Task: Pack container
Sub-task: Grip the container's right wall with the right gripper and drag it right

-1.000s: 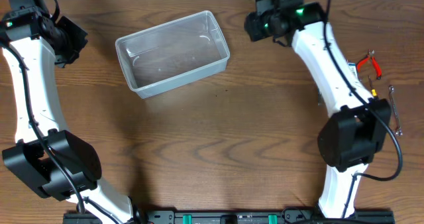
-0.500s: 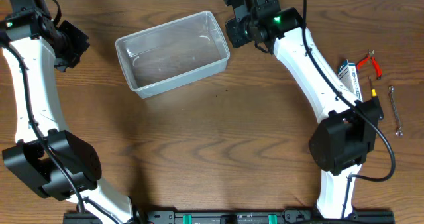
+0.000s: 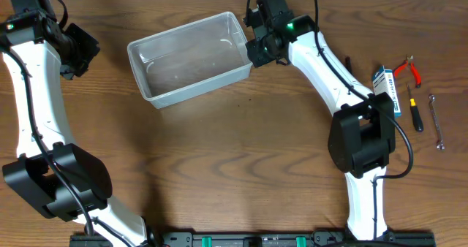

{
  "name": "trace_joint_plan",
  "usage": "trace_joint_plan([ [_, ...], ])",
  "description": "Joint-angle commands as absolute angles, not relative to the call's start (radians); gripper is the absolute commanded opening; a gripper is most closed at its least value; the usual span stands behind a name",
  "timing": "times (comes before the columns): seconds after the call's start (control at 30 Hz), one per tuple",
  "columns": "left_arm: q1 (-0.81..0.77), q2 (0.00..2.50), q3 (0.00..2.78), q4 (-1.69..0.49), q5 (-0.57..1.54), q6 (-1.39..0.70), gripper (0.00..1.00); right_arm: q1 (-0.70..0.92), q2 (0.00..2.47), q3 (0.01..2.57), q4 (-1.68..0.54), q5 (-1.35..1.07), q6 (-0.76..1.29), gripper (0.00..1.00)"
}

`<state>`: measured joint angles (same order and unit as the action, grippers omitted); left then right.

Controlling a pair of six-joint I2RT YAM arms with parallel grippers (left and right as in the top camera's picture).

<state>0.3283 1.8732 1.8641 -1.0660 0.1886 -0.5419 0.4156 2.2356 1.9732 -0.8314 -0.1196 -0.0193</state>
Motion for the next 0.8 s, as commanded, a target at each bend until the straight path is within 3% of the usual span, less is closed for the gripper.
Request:
trace_joint_plan([
  [0.0,0.332,1.871,1.868,-1.068,0.194,-0.532,0.34,0.435,2.244,1.987,-0.827,-0.128,-0.025,0.45],
  [0.6,0.332,1.871,1.868,-1.070,0.194,-0.531,0.34,0.463,2.271,1.987,-0.819,-0.101,-0.031,0.42],
  [0.67,0.332,1.871,1.868,-1.072,0.194,-0.531,0.34,0.460,2.278,1.987,-0.822,-0.101,-0.022,0.48],
  [0.77,0.332,1.871,1.868,-1.074,0.194,-0.532,0.35,0.459,2.292,1.987,-0.821,-0.101,-0.010,0.47],
])
